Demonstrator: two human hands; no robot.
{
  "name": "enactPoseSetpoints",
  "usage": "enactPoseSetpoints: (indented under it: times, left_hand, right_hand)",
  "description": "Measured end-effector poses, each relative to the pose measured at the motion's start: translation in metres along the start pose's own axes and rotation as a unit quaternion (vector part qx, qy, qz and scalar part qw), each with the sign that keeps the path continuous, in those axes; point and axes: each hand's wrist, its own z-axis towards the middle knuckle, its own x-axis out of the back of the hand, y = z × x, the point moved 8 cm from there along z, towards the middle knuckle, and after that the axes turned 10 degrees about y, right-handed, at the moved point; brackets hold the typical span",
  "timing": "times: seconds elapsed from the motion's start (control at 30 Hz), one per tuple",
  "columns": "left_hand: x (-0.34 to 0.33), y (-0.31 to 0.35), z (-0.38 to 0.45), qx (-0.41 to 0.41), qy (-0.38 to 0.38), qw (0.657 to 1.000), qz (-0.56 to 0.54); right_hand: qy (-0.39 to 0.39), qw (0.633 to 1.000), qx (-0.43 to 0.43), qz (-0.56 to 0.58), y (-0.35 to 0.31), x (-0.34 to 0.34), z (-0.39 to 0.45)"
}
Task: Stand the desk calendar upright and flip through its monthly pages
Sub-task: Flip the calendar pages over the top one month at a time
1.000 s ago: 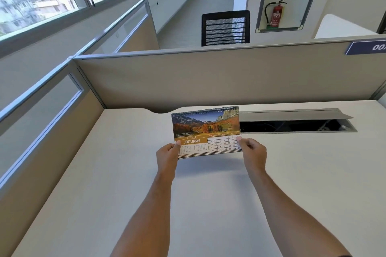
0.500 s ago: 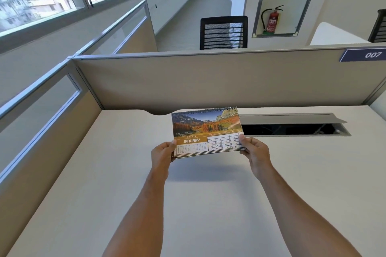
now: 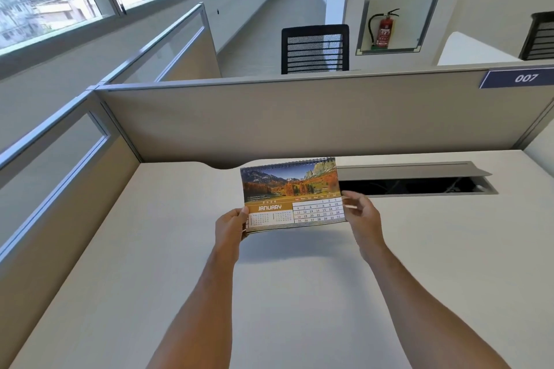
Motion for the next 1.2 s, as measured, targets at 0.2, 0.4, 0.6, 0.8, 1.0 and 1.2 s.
enactPoseSetpoints:
  times: [0.2,0.4,0.6,0.8,1.0,1.2]
  left_hand:
    - [0.001,0.001,0.002,-0.003,-0.015,1.0,0.012]
    - [0.005,0.011,0.001,-0.004,0.018,1.0,-0.025]
    - [-0.005,0.034,0.005,-0.05,0.005,0.998,-0.031]
    - [-0.016,0.036,0.003,-0.056,0.012,0.998,-0.021]
    - [-0.013,0.038,0.0,-0.094,0.021,0.995,-0.017]
    - [-0.009,0.039,-0.006,-0.114,0.051,0.992,0.003]
  right_hand:
    - [-0.091,0.944,0.256,-0.187,-0.051,-0.007,0.006]
    - [-0.12,0.921,0.334,-0.158,-0.1,-0.017,0.014]
    - [-0.034,0.988,0.152,-0.002,-0.129,-0.021,0.047]
    - [0.02,0.997,0.066,-0.016,-0.133,-0.047,0.068]
    - [0.065,0.982,0.052,-0.17,-0.11,-0.043,0.071]
    - [0.082,0.985,-0.058,-0.138,-0.037,-0.018,0.046]
